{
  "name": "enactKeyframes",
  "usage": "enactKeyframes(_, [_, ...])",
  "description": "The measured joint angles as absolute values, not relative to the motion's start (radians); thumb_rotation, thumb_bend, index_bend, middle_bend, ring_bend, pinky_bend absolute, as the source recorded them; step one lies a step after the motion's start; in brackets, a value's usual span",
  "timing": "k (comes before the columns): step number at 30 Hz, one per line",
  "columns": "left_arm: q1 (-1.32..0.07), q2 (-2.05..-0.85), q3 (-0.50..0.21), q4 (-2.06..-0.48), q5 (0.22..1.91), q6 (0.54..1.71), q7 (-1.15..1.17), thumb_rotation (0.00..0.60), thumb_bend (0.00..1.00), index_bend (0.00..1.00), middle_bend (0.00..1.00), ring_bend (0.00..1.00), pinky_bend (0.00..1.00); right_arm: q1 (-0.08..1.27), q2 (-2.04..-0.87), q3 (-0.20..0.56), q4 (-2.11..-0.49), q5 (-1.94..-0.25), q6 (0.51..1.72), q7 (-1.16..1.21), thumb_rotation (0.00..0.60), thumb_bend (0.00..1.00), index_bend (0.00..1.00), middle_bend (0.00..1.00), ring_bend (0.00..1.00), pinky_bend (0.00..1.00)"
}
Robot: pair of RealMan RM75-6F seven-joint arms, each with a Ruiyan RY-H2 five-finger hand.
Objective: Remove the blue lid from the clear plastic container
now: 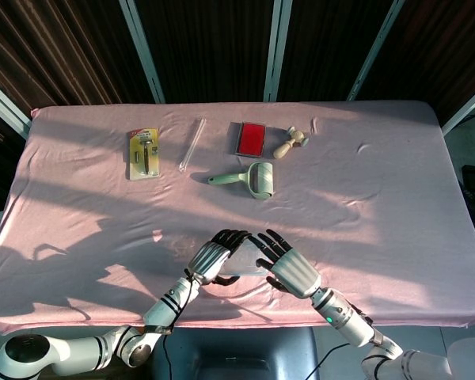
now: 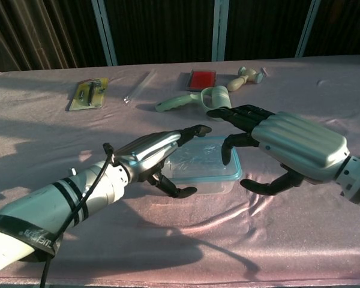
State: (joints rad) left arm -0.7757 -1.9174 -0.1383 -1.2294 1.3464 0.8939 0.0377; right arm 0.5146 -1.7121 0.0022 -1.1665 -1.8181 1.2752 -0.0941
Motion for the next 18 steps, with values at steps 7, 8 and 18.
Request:
enactKeyframes(7, [-0.776,-1.918,-0.129,-1.236,1.357,0.894,0.026,0.6,0.28,0.0,0.57,0.46,0.47,0.525,-1.723,0.002,-1.167,-1.804,1.275,-0.097,0.6,0.44,0.59,0.04,0.0,0.0])
enactKeyframes(8, [-0.776,-1.919,-0.128,-1.235,1.359,0.895,0.025,0.6,0.28,0.0,0.58,0.46,0.47,0.526,-1.724,0.002,-1.169,-1.802,1.275,-0.101,0.6,0.44,0.6,0.04,0.0,0.0])
enactKeyframes(18, [-0.778,-1.919,-0.128,-1.226,1.361,0.895,0.018,0.6,0.28,0.0,0.58,0.47,0.48,0.529,-1.715,-0.01,-1.177,-1.787,1.28,-0.102,0.6,0.44,0.59,0.04,0.0,0.0])
